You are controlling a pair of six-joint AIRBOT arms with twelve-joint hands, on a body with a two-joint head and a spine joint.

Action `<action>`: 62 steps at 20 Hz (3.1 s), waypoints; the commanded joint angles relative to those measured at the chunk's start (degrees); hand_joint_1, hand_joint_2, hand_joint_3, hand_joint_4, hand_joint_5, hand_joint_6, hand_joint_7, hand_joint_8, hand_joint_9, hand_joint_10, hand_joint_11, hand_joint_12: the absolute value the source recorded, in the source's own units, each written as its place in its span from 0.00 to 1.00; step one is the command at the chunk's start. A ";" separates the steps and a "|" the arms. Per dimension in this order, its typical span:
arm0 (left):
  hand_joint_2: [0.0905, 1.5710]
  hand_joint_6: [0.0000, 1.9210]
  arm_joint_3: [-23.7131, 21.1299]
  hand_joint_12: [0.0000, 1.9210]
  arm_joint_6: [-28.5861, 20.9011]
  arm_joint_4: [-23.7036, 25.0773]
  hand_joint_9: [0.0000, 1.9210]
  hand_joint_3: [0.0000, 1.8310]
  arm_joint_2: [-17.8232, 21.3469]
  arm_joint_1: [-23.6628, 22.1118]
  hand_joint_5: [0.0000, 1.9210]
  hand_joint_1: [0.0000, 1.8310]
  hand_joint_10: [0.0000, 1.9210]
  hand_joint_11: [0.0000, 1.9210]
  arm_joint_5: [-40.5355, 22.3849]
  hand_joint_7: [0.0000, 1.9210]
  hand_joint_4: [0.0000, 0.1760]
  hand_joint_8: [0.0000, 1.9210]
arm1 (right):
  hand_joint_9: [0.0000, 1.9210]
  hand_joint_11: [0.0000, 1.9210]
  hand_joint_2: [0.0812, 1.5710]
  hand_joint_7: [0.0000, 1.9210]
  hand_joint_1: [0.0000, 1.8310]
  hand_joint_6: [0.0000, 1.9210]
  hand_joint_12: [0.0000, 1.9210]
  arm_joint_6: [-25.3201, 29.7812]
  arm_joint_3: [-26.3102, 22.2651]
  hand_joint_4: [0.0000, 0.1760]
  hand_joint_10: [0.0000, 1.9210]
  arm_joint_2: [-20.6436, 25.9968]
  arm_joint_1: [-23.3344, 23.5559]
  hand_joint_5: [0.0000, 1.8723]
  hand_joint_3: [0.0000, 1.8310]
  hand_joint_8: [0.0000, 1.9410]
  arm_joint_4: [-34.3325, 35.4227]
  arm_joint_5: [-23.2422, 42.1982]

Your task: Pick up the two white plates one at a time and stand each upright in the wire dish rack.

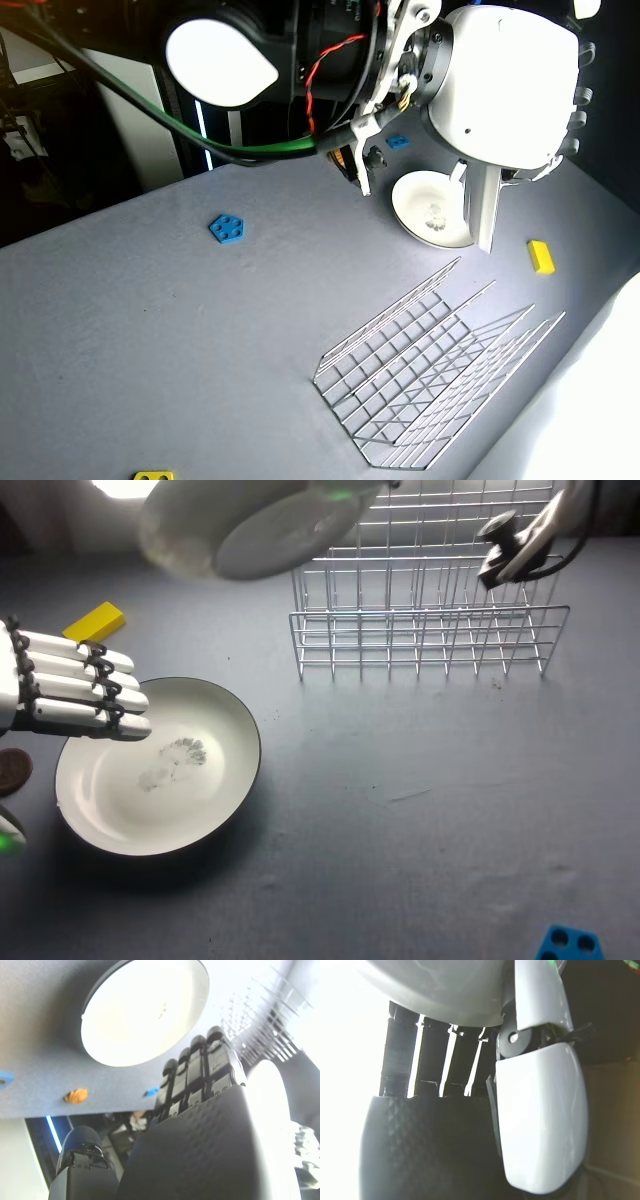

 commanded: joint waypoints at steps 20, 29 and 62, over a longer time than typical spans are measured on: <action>0.66 0.00 7.60 0.00 1.95 -1.54 0.00 0.00 -5.13 3.22 0.00 0.00 0.00 0.00 -1.74 0.00 0.00 0.00 | 0.62 0.53 0.63 0.62 0.77 0.36 0.39 1.59 4.84 0.00 0.40 5.26 -4.89 0.60 0.00 0.30 13.78 9.45; 0.66 0.00 9.46 0.00 2.54 -1.54 0.00 0.00 -5.80 3.99 0.00 0.00 0.00 0.00 -1.52 0.00 0.00 0.00 | 0.61 0.53 0.63 0.63 0.76 0.39 0.38 1.15 8.05 0.00 0.40 5.94 -4.89 0.58 0.00 0.29 18.79 3.09; 0.67 0.00 12.88 0.00 3.01 -1.92 0.00 0.00 -7.14 4.57 0.00 0.00 0.00 0.00 -0.97 0.00 0.00 0.00 | 0.53 0.39 0.71 0.53 0.66 0.62 0.48 4.58 22.04 0.00 0.12 -1.93 -11.83 0.45 0.00 0.49 19.20 0.12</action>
